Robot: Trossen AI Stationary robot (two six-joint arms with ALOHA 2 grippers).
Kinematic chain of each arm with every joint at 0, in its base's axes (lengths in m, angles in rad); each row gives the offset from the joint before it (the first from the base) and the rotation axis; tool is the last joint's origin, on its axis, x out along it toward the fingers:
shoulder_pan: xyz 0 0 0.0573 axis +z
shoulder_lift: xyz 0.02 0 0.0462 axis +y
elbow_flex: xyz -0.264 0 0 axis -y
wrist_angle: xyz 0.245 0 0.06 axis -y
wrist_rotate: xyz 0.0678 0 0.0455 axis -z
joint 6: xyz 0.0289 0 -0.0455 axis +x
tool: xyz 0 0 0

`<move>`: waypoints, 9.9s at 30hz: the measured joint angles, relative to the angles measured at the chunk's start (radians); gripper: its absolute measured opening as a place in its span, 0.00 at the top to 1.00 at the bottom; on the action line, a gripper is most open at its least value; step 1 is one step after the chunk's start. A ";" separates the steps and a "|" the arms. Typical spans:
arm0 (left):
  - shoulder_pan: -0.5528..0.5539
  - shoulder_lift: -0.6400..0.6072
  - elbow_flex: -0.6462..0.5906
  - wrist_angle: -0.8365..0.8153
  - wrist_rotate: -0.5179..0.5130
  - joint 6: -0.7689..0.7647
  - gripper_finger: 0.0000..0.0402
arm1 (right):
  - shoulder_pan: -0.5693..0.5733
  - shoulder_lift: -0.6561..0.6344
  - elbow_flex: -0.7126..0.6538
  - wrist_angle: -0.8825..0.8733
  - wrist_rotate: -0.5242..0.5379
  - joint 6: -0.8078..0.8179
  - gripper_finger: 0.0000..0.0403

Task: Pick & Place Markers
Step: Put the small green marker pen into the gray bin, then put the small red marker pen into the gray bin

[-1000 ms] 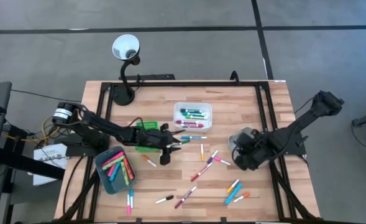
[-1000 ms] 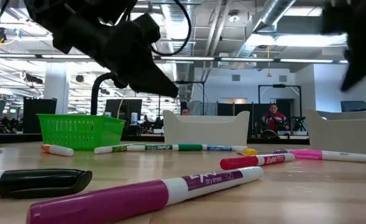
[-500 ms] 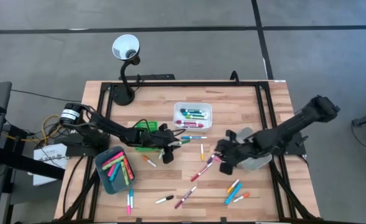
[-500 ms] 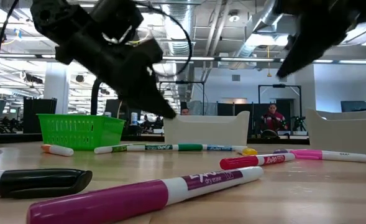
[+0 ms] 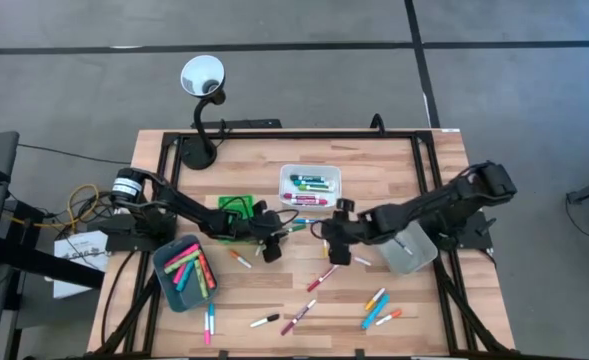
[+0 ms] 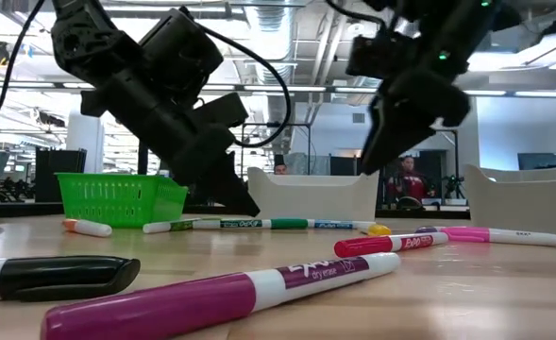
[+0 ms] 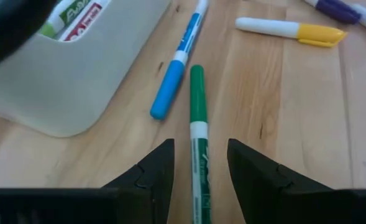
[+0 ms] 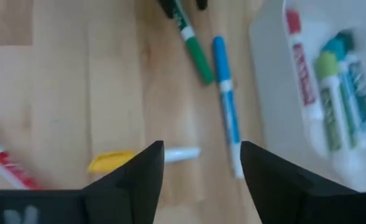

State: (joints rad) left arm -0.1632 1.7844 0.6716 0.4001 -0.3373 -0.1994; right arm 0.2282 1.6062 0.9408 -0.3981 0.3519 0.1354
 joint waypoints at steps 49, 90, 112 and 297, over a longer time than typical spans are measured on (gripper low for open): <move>-0.035 -0.001 0.002 0.169 0.081 0.016 0.93 | -0.115 0.207 0.013 0.453 -0.248 -0.277 0.63; 0.057 0.057 0.002 0.005 0.023 -0.071 0.71 | -0.128 0.215 0.012 0.442 -0.248 -0.275 0.67; -0.027 -0.013 -0.002 -0.001 -0.003 -0.069 0.94 | -0.141 0.214 0.013 0.488 -0.249 -0.285 0.58; -0.192 -0.323 -0.169 0.208 -0.037 -0.050 0.63 | 0.402 -0.190 -0.215 -0.719 0.040 1.483 0.88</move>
State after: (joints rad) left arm -0.3551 1.4616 0.5030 0.6079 -0.3744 -0.2491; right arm 0.6304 1.4162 0.7255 -1.1173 0.3920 1.6180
